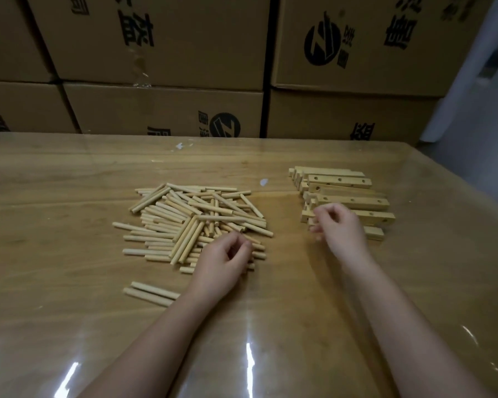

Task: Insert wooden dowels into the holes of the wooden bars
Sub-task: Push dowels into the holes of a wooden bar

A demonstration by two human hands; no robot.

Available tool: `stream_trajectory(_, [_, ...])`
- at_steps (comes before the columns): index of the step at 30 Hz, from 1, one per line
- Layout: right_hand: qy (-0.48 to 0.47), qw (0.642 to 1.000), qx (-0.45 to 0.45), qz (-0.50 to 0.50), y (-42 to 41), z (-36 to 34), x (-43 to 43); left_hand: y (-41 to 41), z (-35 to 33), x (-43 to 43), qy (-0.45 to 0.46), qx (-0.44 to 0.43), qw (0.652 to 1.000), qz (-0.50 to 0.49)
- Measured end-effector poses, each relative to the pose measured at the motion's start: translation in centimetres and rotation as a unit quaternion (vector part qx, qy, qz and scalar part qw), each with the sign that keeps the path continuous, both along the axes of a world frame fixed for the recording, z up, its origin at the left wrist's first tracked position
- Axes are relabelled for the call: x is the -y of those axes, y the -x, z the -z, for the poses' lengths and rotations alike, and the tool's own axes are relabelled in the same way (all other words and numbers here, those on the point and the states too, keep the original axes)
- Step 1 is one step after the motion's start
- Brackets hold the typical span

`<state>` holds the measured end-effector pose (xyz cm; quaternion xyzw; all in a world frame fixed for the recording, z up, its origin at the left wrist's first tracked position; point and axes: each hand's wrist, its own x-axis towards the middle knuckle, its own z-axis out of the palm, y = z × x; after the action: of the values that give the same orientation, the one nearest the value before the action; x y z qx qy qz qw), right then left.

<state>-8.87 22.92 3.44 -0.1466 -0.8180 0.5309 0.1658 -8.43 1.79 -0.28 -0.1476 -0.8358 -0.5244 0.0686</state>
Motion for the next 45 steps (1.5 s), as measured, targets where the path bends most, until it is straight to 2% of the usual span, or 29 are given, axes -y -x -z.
stream_trajectory(3, [-0.159, 0.983, -0.013, 0.090, 0.7, -1.2, -4.5, 0.0, -0.1, 0.1, -0.009, -0.004, 1.000, 0.000])
stream_trajectory(6, [-0.316, 0.944, 0.040, 0.083, 1.1, -1.0, -7.6, 0.1, 0.2, 0.2, 0.000, -0.023, 1.000, 0.003])
stream_trajectory(9, [-0.327, 0.939, 0.105, 0.031, 1.3, -0.2, -8.1, 0.0, 0.2, 0.2, 0.027, -0.054, 0.998, 0.010])
stream_trajectory(14, [-0.345, 0.935, 0.063, 0.058, 1.3, 0.2, -7.4, 0.0, 0.2, 0.2, 0.041, -0.063, 0.997, 0.013])
stream_trajectory(18, [-0.360, 0.932, 0.020, 0.040, 0.9, -0.2, -6.8, -0.1, 0.2, 0.1, 0.046, -0.061, 0.997, 0.015])
stream_trajectory(20, [-0.309, 0.950, -0.035, 0.020, 0.2, -0.2, -5.5, -0.2, 0.0, 0.1, 0.026, -0.057, 0.998, 0.008])
stream_trajectory(22, [-0.209, 0.975, -0.075, -0.016, -0.8, -0.1, -3.1, -0.3, -0.1, 0.1, 0.014, -0.045, 0.999, -0.001])
stream_trajectory(24, [-0.104, 0.989, -0.074, -0.076, -1.9, 0.3, -0.1, -0.6, -0.3, 0.1, -0.021, -0.009, 1.000, -0.003])
stream_trajectory(27, [0.003, 0.989, -0.030, -0.144, -2.7, 1.4, 4.2, -0.8, -0.8, 0.2, -0.123, 0.053, 0.991, 0.010])
stream_trajectory(29, [0.063, 0.984, -0.040, -0.162, -2.8, 1.8, 6.2, -0.9, -1.0, 0.3, -0.185, 0.067, 0.980, 0.006])
stream_trajectory(31, [0.090, 0.980, -0.061, -0.169, -2.8, 2.1, 7.4, -0.9, -1.2, 0.5, -0.276, 0.097, 0.956, 0.001])
stream_trajectory(33, [0.087, 0.977, -0.064, -0.183, -2.9, 2.5, 7.8, -0.8, -1.3, 0.8, -0.326, 0.112, 0.939, -0.011])
stream_trajectory(36, [0.063, 0.975, -0.063, -0.205, -2.8, 3.2, 8.0, -0.5, -1.3, 1.4, -0.335, 0.105, 0.936, -0.013])
stream_trajectory(39, [0.032, 0.978, -0.085, -0.186, -2.5, 3.5, 7.5, -0.9, -1.3, 1.6, -0.355, 0.077, 0.932, -0.008])
stream_trajectory(41, [0.077, 0.981, -0.085, -0.153, -2.3, 3.6, 7.2, -1.5, -1.2, 1.3, -0.347, 0.034, 0.937, -0.008])
stream_trajectory(45, [0.241, 0.962, -0.049, -0.119, -2.1, 3.6, 6.9, -2.0, -0.7, 0.8, -0.249, -0.099, 0.963, -0.017])
